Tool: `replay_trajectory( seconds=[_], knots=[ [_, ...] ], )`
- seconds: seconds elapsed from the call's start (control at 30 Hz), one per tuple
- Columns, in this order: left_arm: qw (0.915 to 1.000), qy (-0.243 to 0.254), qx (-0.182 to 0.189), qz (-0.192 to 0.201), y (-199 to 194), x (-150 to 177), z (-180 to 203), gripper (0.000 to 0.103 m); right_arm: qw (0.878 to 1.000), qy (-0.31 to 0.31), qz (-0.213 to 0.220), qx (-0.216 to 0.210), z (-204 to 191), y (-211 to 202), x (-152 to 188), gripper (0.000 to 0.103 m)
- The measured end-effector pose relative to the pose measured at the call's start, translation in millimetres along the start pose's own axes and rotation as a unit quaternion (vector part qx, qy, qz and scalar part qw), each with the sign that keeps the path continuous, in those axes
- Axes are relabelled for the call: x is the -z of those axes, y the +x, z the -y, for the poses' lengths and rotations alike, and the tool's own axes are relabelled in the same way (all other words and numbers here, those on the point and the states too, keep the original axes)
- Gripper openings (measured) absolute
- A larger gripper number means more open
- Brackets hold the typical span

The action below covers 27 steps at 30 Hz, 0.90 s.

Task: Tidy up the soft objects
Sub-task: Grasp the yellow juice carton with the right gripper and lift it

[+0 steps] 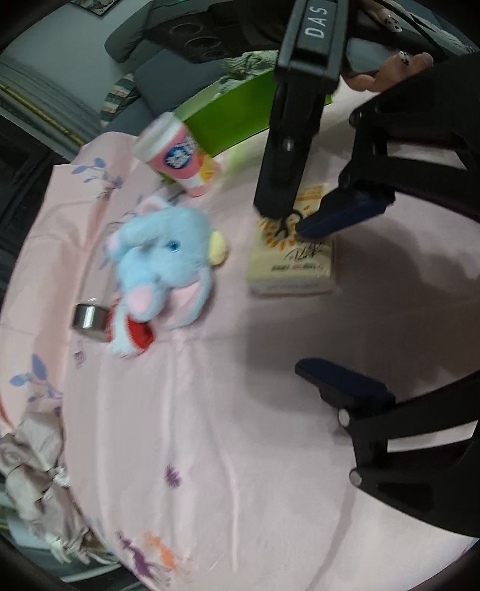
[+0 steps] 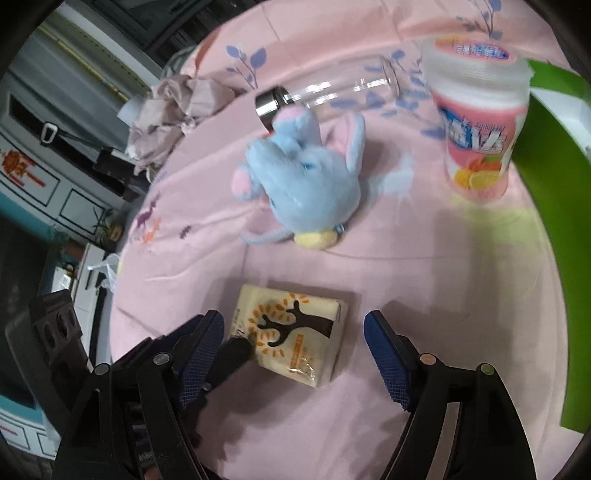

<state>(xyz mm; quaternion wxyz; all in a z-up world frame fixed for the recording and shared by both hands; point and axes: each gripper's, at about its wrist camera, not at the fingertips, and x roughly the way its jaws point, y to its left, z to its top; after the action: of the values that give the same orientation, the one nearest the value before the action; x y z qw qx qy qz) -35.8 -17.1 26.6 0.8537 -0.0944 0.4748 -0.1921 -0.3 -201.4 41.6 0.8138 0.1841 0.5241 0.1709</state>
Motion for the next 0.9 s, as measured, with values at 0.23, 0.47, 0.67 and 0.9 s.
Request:
replay_trajectory(
  seconds=[0.23,0.47,0.67,0.9],
  knots=[
    [0.9998,0.003,0.022,0.003,5.5,1.2,6.3,0.04,0.999,0.007,-0.027,-0.025,1.4,19.1,2.9,0.068],
    [0.9995,0.025,0.017,0.013,5.1,1.9,16.5,0.037,1.0,-0.003,-0.019,-0.015,0.2,15.9,3.8,0.063],
    [0.9981,0.048,0.023,0.031,-9.9,-4.5,35.7,0.035,1.0,-0.013,0.012,-0.001,-2.4,-4.2,1.4,0.063],
    [0.989,0.106,0.053,0.089,-34.1,-32.7,89.1,0.035,0.993,-0.02,0.114,0.015,5.2,-73.9,-11.3,0.063]
  ],
)
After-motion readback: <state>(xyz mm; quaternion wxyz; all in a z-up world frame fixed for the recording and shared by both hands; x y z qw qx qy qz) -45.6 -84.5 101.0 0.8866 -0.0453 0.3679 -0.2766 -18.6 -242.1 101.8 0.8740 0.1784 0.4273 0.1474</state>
